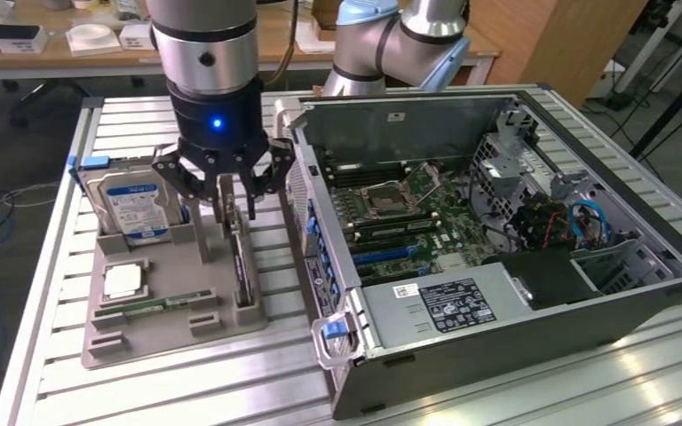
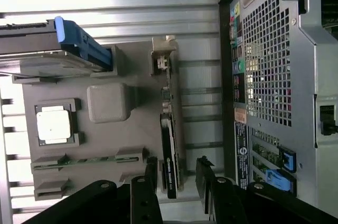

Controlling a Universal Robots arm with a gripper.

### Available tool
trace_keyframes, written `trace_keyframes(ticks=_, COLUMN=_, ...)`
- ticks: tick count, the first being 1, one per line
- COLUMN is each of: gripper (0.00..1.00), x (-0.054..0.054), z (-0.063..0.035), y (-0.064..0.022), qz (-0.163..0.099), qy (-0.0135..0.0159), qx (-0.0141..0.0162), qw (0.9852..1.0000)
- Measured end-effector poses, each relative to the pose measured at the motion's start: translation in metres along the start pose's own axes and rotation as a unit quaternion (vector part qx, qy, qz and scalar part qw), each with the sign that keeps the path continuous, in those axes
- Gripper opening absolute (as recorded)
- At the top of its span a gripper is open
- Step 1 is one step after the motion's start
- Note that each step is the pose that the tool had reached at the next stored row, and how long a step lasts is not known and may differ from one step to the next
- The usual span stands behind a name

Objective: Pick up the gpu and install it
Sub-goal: 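Pick up the gpu and move the gpu toward the slot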

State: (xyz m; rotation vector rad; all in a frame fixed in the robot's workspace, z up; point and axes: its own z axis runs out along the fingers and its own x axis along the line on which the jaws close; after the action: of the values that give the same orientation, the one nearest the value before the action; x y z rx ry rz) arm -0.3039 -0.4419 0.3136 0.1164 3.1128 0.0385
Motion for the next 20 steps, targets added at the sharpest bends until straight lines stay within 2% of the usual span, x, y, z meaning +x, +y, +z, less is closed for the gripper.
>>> trace_keyframes(ticks=2, gripper=0.43, x=0.000, z=0.0002, y=-0.0004, qz=0.000, qy=-0.0001, qx=0.0009, qw=1.0000)
trace_keyframes(ticks=5, gripper=0.43, x=0.000, z=0.0018, y=-0.0006, qz=0.000, qy=-0.0007, qx=0.0058, qw=1.0000)
trace_keyframes(ticks=6, gripper=0.43, x=0.001, z=0.0035, y=-0.0006, qz=0.000, qy=-0.0008, qx=0.0062, qw=1.0000)
trace_keyframes(ticks=20, gripper=0.43, x=0.004, z=0.0288, y=-0.0021, qz=-0.006, qy=-0.0007, qx=0.0061, qw=1.0000)
